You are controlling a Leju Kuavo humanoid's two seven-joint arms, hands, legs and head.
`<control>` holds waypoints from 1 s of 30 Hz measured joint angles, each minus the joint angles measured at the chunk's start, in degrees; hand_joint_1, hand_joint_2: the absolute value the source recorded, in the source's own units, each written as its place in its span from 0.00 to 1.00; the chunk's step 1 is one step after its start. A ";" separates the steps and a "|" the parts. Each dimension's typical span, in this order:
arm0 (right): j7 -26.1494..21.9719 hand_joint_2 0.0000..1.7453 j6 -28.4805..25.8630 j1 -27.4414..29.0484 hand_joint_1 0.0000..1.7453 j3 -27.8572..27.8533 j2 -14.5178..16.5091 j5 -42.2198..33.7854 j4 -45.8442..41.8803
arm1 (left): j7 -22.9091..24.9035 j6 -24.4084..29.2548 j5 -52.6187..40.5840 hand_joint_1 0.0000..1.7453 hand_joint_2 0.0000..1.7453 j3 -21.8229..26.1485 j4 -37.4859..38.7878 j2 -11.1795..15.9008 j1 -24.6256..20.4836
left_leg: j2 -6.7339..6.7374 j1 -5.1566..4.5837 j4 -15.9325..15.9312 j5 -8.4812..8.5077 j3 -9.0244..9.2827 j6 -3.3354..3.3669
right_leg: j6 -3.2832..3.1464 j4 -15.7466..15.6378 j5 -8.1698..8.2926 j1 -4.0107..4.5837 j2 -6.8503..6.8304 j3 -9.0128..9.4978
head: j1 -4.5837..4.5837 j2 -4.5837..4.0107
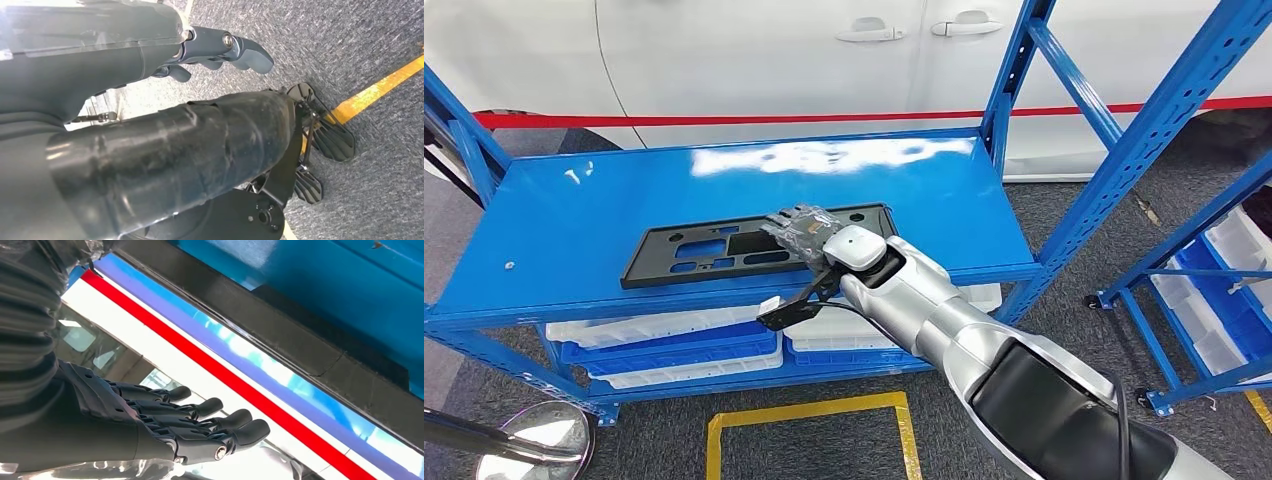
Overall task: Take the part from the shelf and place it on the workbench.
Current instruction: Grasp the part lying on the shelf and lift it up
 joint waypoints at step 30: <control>-0.58 1.00 -0.75 1.98 0.00 -1.10 -0.02 4.06 1.85 | 0.55 -1.49 -0.61 0.00 0.00 -0.17 0.27 -0.59 -0.01 | 0.00 0.00 0.00 0.00 0.01 0.00 | 0.00 0.00 0.00 0.00 0.01 -0.01 | 0.00 -0.01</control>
